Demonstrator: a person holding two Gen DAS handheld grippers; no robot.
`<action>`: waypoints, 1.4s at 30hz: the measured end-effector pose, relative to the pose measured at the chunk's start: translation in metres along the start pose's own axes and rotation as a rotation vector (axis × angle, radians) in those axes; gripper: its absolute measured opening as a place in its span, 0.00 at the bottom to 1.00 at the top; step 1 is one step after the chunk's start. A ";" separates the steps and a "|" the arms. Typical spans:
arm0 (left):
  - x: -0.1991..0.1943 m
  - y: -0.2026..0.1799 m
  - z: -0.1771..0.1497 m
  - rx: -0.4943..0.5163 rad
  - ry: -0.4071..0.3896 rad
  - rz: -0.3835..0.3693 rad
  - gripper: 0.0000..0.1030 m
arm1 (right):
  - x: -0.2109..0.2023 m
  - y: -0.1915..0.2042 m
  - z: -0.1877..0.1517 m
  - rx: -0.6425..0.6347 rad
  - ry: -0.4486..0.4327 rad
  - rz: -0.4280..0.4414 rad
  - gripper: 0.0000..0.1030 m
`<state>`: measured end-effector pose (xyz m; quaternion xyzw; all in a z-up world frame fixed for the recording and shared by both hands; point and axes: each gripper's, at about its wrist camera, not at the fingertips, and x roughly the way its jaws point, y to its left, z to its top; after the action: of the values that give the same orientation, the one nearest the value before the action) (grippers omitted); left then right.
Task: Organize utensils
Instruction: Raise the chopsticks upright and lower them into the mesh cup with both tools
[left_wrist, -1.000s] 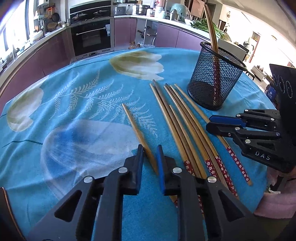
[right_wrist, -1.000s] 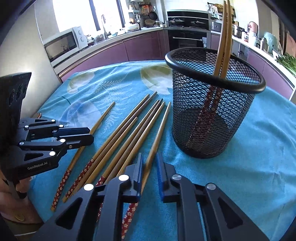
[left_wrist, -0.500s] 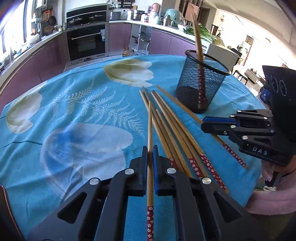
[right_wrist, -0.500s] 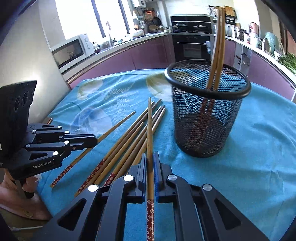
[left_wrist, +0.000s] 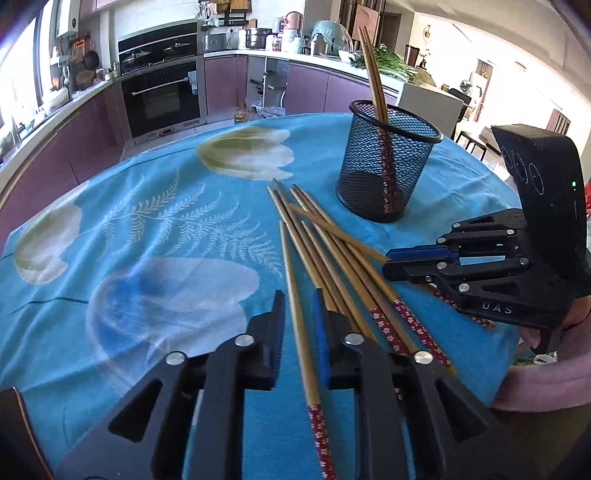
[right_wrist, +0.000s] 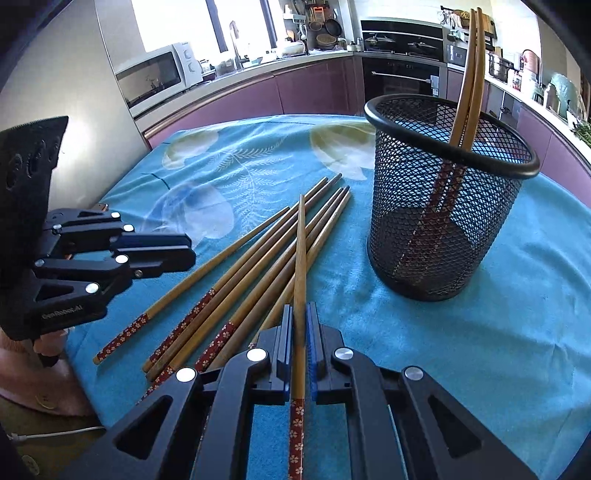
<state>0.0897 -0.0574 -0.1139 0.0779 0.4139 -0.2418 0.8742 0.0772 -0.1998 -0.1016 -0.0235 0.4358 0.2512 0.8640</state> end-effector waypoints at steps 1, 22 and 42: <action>0.002 0.001 0.000 0.006 0.010 0.007 0.21 | 0.000 -0.001 0.000 0.000 -0.001 0.001 0.07; -0.010 0.002 0.014 -0.003 -0.028 -0.015 0.07 | -0.050 -0.010 0.011 0.009 -0.158 -0.014 0.06; -0.118 0.012 0.065 -0.035 -0.330 -0.203 0.07 | -0.118 -0.033 0.032 0.070 -0.389 -0.020 0.06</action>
<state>0.0762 -0.0269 0.0172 -0.0203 0.2749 -0.3309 0.9025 0.0573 -0.2692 0.0028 0.0513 0.2691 0.2273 0.9345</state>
